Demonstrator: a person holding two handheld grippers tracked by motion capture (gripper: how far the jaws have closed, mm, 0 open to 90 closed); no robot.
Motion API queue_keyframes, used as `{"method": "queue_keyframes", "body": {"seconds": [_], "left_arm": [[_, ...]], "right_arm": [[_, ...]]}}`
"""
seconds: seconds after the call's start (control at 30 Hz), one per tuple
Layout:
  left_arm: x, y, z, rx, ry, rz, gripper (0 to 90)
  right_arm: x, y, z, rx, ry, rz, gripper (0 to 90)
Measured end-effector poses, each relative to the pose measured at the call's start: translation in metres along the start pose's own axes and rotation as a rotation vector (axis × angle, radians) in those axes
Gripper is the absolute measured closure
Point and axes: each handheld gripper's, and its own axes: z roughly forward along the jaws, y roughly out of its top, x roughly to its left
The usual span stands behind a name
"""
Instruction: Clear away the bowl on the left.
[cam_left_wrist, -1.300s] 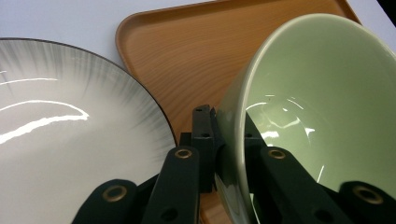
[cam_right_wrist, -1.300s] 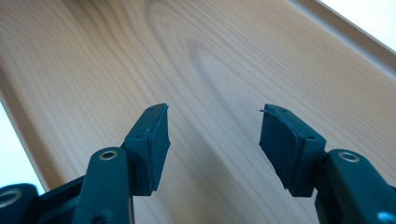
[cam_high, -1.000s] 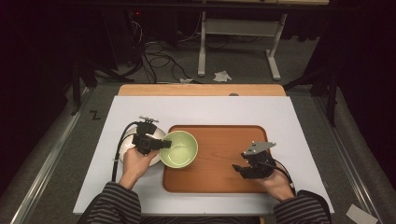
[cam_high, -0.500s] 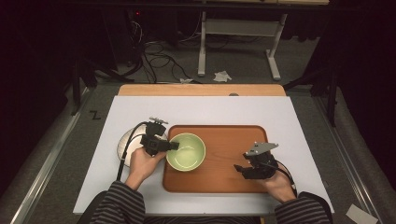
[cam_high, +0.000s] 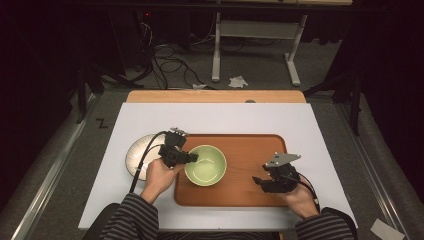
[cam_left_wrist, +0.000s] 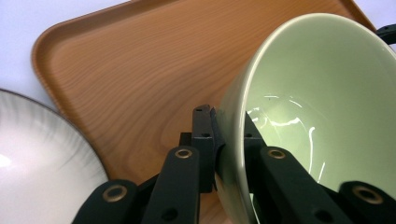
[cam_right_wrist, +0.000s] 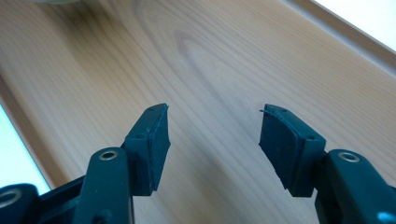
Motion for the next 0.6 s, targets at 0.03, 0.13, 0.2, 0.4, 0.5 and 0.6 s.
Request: {"method": "queue_keyframes", "body": {"seconds": [0.03,0.13,0.2,0.4,0.5,0.6], "left_arm": [[-0.001,0.0,0.001,-0.003,-0.005,0.0,82.9],[-0.004,0.002,0.003,0.001,-0.015,0.003,82.9],[-0.005,0.003,0.005,0.005,-0.018,0.007,82.9],[-0.006,0.007,0.008,0.003,-0.041,-0.006,82.6],[-0.007,0.008,0.01,0.003,-0.046,-0.004,82.7],[-0.008,0.009,0.013,0.007,-0.044,0.001,82.7]], "right_arm": [[0.0,0.0,-0.001,0.004,-0.001,0.0,44.0],[0.0,-0.002,-0.001,-0.002,-0.006,0.004,44.0],[0.0,-0.003,-0.002,-0.003,-0.007,0.009,44.0],[0.0,-0.006,-0.005,-0.003,-0.018,0.021,44.0],[0.0,-0.007,-0.006,-0.004,-0.021,0.024,44.0],[0.001,-0.009,-0.008,-0.003,-0.024,0.028,44.0]]}}
